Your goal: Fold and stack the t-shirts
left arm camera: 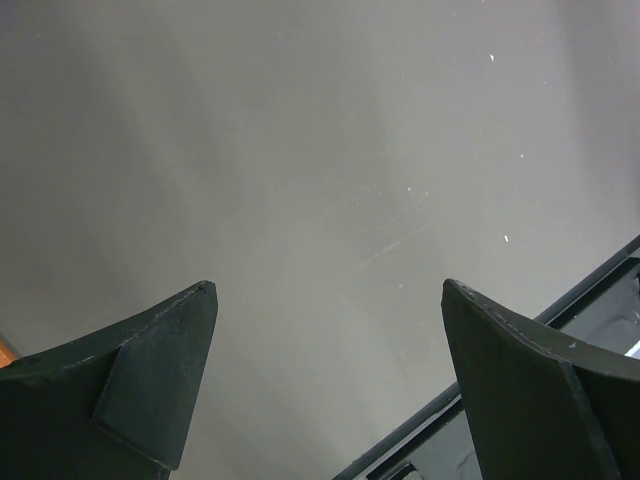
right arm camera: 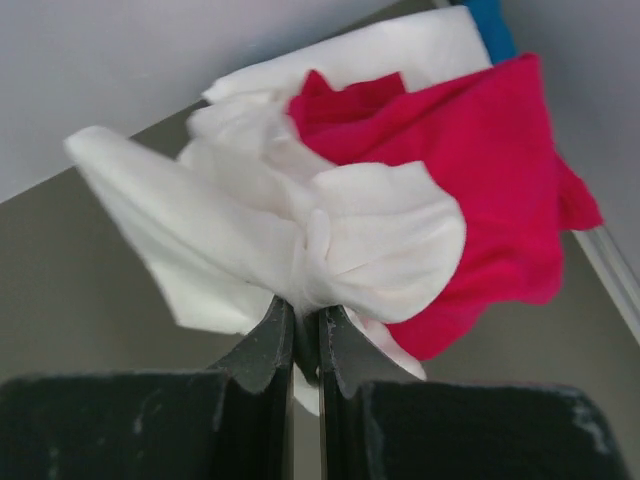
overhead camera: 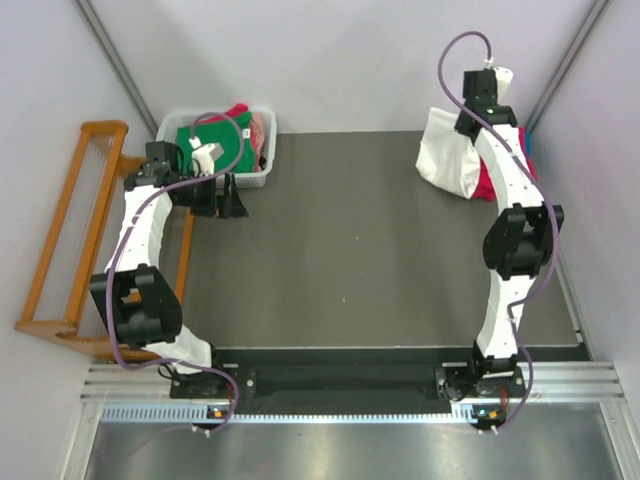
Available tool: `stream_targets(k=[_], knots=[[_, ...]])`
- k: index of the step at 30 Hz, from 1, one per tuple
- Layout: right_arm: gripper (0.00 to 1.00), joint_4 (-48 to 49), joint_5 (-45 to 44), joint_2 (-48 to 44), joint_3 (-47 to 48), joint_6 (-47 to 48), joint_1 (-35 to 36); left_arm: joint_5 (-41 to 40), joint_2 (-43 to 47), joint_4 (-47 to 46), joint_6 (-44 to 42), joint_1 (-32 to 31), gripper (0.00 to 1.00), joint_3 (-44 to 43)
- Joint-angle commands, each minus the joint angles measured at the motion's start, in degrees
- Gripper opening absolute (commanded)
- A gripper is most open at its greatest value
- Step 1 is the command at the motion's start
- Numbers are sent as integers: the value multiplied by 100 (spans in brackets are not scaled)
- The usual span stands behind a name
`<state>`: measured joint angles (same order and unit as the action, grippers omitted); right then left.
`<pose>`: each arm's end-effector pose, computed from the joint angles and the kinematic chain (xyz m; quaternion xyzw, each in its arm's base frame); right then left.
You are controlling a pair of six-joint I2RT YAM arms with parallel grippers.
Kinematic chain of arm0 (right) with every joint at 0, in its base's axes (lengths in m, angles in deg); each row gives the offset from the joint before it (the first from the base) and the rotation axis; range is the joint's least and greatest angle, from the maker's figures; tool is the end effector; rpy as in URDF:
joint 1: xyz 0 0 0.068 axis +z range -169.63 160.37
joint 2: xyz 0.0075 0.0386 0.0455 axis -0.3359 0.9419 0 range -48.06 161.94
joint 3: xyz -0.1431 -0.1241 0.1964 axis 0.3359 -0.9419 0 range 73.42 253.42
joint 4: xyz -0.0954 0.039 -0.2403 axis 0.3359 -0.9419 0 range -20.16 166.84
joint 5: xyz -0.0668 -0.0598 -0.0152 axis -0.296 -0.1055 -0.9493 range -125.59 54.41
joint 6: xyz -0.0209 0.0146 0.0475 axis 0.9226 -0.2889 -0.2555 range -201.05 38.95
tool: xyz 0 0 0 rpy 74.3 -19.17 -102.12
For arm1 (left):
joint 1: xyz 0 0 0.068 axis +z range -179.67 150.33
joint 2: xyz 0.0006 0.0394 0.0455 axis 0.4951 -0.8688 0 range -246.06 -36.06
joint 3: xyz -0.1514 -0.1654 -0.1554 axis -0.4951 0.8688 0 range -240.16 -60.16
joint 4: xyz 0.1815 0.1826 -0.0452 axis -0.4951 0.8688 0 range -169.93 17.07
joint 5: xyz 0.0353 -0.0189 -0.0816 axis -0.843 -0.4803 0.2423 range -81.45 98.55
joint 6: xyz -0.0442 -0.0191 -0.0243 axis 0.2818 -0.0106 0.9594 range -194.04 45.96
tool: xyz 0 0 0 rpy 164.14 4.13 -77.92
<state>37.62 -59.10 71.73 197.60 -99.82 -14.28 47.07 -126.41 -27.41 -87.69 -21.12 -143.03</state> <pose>0.4778 0.0304 0.3604 0.1950 0.8507 -0.0818 0.4812 0.3228 0.0263 0.3169 0.1259 0.9072 -0.2656 0.3011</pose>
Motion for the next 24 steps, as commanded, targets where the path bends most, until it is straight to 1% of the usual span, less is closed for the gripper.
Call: stream_targets(k=[1,2,5,8,10,11,12,13,14,15,16,17,18,19,21,22,24], knots=[[0,503,-639,-790,-8,-435,-489,94,263,-145,-147,-3,98,131],[0,355,-524,-747,244,-426,-682,77,280,-162,-155,6,98,140],[0,117,-568,-422,729,-277,-754,76,298,-171,-156,-3,98,184],[0,449,19,-325,836,-259,-886,173,289,-180,-120,-3,98,201],[0,477,-380,-281,923,-443,-991,217,281,-162,-85,-3,98,210],[0,390,-931,-280,1002,-792,-1052,234,281,-145,-94,6,98,227],[0,354,-1058,-350,942,-952,-1227,226,298,-127,-94,-3,98,236],[0,432,-1103,-438,828,-1119,-1324,208,324,-127,-103,-3,98,262],[0,590,-955,-517,479,-1199,-1404,200,333,-127,-112,-3,98,324],[0,748,-797,-640,336,-1139,-1474,191,359,-162,-129,-3,98,359],[0,706,-691,-597,344,-1086,-1484,217,368,-171,-120,-3,98,385],[0,558,-377,-466,709,-920,-1492,243,369,-188,-120,-3,98,412],[0,304,-304,-100,991,-910,-1475,270,360,-197,-77,-3,98,421],[0,-134,-373,17,1142,-979,-1484,331,325,-224,-50,6,98,421],[0,-400,-593,141,977,-1216,-1545,393,272,-171,2,-3,98,351],[0,-463,-637,159,681,-1304,-1580,445,254,-84,-6,-3,98,316],[0,-175,-393,36,144,-1262,-1598,463,272,-39,-50,-3,98,289]])
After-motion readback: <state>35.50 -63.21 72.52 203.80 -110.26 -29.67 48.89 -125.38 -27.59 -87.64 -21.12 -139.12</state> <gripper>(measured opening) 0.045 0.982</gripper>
